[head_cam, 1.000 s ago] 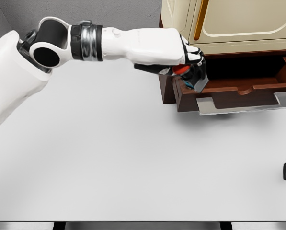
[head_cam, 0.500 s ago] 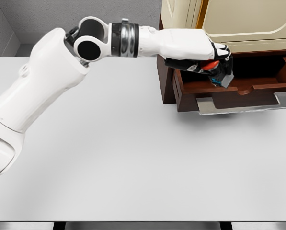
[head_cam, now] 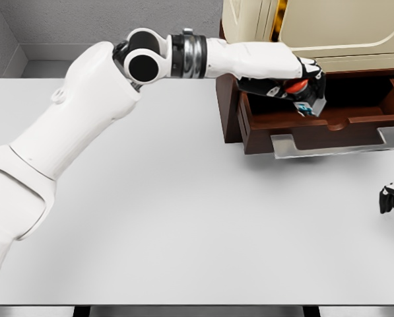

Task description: Put the switch into the drawer with left arm, and close the drawer with right arm

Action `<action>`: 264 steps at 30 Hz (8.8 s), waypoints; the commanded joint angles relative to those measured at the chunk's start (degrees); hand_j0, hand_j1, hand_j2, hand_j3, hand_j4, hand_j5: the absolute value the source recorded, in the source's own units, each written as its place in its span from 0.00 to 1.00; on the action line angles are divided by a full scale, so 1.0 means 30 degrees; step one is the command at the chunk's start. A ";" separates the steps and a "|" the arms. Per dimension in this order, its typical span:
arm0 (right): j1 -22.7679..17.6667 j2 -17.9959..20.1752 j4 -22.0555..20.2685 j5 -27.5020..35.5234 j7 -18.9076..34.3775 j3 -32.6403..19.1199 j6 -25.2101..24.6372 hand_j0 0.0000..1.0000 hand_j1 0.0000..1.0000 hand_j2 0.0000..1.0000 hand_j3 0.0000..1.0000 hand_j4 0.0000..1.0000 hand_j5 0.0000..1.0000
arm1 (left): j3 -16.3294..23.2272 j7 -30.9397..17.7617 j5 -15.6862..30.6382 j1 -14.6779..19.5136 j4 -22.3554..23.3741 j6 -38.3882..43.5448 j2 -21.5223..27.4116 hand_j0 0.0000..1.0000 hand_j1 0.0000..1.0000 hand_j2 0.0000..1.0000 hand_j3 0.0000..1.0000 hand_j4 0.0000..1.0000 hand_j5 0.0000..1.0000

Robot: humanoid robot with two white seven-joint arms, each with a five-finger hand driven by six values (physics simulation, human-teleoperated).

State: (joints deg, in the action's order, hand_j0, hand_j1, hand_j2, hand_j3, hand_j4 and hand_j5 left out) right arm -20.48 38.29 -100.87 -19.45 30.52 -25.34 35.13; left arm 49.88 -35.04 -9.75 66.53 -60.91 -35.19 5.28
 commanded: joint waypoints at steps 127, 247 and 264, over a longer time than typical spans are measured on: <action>0.3399 0.1445 0.0051 0.0125 -0.0007 0.1446 -0.0841 0.27 0.27 0.27 0.27 0.27 0.27 | 0.1596 0.0012 0.9343 -0.2490 -0.7150 0.0063 0.7030 1.00 1.00 1.00 1.00 1.00 1.00; 0.1700 0.1504 0.0051 0.0974 -0.0007 -0.1191 -0.0043 0.35 0.35 0.35 0.35 0.35 0.35 | 0.2152 0.0012 1.3767 -0.1055 -0.1847 1.5275 0.1200 1.00 1.00 1.00 1.00 1.00 1.00; 0.1612 0.1504 0.0051 0.0974 -0.0007 -0.1162 -0.0043 0.35 0.35 0.35 0.35 0.35 0.35 | 0.2152 0.0012 1.3884 -0.0469 -0.4220 1.5304 0.0789 1.00 1.00 1.00 1.00 1.00 1.00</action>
State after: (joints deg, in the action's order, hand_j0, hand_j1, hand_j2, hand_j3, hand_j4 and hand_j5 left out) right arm -15.64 42.76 -100.70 -16.87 30.50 -28.83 35.16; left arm 56.36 -35.01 31.61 65.30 -72.41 10.72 7.64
